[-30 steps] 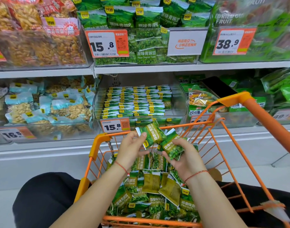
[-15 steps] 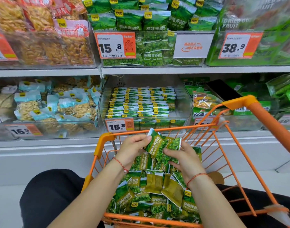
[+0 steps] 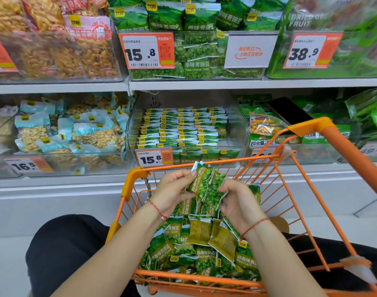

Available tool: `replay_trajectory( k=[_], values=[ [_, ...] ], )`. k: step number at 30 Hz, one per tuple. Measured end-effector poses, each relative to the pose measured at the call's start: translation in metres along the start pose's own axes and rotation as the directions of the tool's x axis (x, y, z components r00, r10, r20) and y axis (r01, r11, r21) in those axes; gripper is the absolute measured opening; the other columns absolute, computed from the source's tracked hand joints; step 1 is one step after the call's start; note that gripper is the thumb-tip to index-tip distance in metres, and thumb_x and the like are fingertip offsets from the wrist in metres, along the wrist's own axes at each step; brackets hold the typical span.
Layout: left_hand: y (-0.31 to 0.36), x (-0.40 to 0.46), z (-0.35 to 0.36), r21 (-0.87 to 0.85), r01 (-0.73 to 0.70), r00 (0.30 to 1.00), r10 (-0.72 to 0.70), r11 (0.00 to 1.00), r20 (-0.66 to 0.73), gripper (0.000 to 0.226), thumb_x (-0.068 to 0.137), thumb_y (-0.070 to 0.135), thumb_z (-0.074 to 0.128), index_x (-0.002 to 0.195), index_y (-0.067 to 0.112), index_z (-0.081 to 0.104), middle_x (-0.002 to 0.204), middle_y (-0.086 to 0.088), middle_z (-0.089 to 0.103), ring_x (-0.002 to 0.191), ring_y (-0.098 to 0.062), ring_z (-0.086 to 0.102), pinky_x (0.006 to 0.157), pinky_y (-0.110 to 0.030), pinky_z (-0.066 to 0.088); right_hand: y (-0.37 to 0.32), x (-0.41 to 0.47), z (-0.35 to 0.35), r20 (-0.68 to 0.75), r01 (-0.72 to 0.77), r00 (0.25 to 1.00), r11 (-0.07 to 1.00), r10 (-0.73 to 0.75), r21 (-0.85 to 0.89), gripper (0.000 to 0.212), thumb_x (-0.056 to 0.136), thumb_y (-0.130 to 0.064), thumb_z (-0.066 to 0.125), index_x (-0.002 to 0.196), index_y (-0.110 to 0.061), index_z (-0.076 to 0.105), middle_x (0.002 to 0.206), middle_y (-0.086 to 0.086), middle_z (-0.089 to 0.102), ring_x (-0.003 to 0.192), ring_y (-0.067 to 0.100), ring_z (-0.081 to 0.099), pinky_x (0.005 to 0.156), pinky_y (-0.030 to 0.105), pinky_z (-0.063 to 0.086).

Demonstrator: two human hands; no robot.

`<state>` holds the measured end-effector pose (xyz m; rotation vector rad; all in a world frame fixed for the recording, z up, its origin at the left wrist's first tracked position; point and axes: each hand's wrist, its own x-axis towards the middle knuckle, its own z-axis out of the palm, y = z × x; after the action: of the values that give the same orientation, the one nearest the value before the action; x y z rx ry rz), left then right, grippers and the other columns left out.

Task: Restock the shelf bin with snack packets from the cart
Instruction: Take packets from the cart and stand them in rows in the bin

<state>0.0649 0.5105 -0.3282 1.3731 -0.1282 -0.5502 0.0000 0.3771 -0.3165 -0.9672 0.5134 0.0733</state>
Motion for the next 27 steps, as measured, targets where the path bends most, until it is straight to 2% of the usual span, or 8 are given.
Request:
replay_trajectory(
  k=[2, 7, 11, 14, 19, 20, 23, 27],
  values=[
    [0.0, 0.0, 0.001, 0.014, -0.028, 0.999, 0.028, 1.0, -0.025, 0.013, 0.094, 0.011, 0.055, 0.083, 0.007, 0.06, 0.062, 0.012, 0.062, 0.06, 0.003, 0.059, 0.05, -0.016, 0.05, 0.001, -0.005, -0.004, 0.089, 0.039, 0.995, 0.999, -0.041, 0.02, 0.036, 0.067, -0.014, 0.065, 0.102, -0.005, 0.059, 0.105, 0.01, 0.061, 0.097, 0.024, 0.054, 0.083, 0.036, 0.042],
    [-0.003, -0.004, 0.008, 0.152, -0.136, 0.989, 0.142, 0.979, -0.03, 0.016, 0.093, 0.012, 0.055, 0.079, 0.01, 0.059, 0.06, 0.012, 0.065, 0.059, 0.006, 0.06, 0.051, -0.015, 0.049, 0.009, 0.001, -0.001, 0.097, 0.14, 0.986, 0.988, -0.133, -0.069, 0.11, 0.041, -0.05, 0.092, 0.135, -0.016, 0.046, 0.13, 0.011, 0.058, 0.13, 0.025, 0.045, 0.113, 0.052, 0.028],
    [-0.005, -0.004, 0.01, 0.244, -0.188, 0.978, 0.204, 0.951, -0.043, 0.012, 0.091, 0.013, 0.059, 0.079, 0.013, 0.06, 0.071, 0.001, 0.061, 0.062, 0.0, 0.058, 0.052, -0.014, 0.047, 0.01, 0.001, -0.005, 0.04, 0.139, 0.99, 0.982, -0.135, -0.13, 0.093, 0.048, -0.035, 0.093, 0.128, -0.013, 0.051, 0.113, 0.008, 0.068, 0.115, 0.023, 0.059, 0.108, 0.049, 0.036],
    [-0.005, -0.003, 0.008, 0.244, -0.173, 0.983, 0.183, 0.954, -0.019, 0.017, 0.09, 0.018, 0.061, 0.106, 0.024, 0.059, 0.097, 0.005, 0.067, 0.085, -0.005, 0.062, 0.065, -0.014, 0.047, 0.008, 0.002, -0.009, 0.017, 0.161, 0.987, 0.968, -0.161, -0.193, 0.06, 0.065, -0.022, 0.084, 0.119, -0.01, 0.059, 0.108, 0.01, 0.07, 0.107, 0.025, 0.063, 0.104, 0.05, 0.041],
    [0.004, -0.004, 0.006, 0.101, 0.066, 0.979, -0.084, 0.993, 0.184, 0.041, 0.081, 0.032, 0.07, 0.119, 0.025, 0.057, 0.119, 0.008, 0.061, 0.108, 0.0, 0.054, 0.098, -0.035, 0.035, 0.006, -0.008, -0.001, -0.037, 0.185, 0.979, 0.955, -0.198, -0.234, 0.112, 0.058, -0.042, 0.088, 0.147, -0.008, 0.028, 0.148, 0.005, 0.037, 0.135, 0.021, 0.038, 0.114, 0.045, 0.028],
    [0.005, -0.007, 0.006, 0.109, 0.088, 0.97, -0.11, 0.99, 0.218, 0.037, 0.079, 0.032, 0.069, 0.114, 0.023, 0.058, 0.115, 0.008, 0.063, 0.106, 0.001, 0.055, 0.1, -0.035, 0.035, 0.005, -0.009, -0.002, -0.023, 0.194, 0.978, 0.945, -0.208, -0.265, 0.108, 0.055, -0.047, 0.087, 0.142, -0.008, 0.037, 0.145, 0.004, 0.044, 0.132, 0.018, 0.043, 0.112, 0.043, 0.031],
    [0.004, -0.007, -0.001, 0.1, 0.098, 0.953, -0.122, 0.99, 0.277, 0.033, 0.08, 0.029, 0.065, 0.11, 0.018, 0.059, 0.106, 0.008, 0.066, 0.098, 0.0, 0.061, 0.093, -0.028, 0.046, 0.0, -0.013, -0.003, 0.057, 0.167, 0.986, 0.941, -0.158, -0.293, 0.038, 0.075, -0.031, 0.075, 0.106, -0.013, 0.065, 0.102, -0.005, 0.073, 0.099, 0.003, 0.064, 0.094, 0.029, 0.043],
    [0.006, -0.006, -0.008, 0.028, 0.113, 0.948, -0.116, 0.993, 0.297, 0.039, 0.075, 0.02, 0.064, 0.114, 0.015, 0.06, 0.105, 0.002, 0.068, 0.099, -0.01, 0.065, 0.081, -0.029, 0.055, 0.0, -0.014, -0.003, 0.049, 0.145, 0.989, 0.941, -0.136, -0.307, 0.03, 0.075, -0.031, 0.073, 0.099, -0.015, 0.07, 0.098, -0.003, 0.074, 0.103, 0.013, 0.064, 0.1, 0.039, 0.042]
  ],
)
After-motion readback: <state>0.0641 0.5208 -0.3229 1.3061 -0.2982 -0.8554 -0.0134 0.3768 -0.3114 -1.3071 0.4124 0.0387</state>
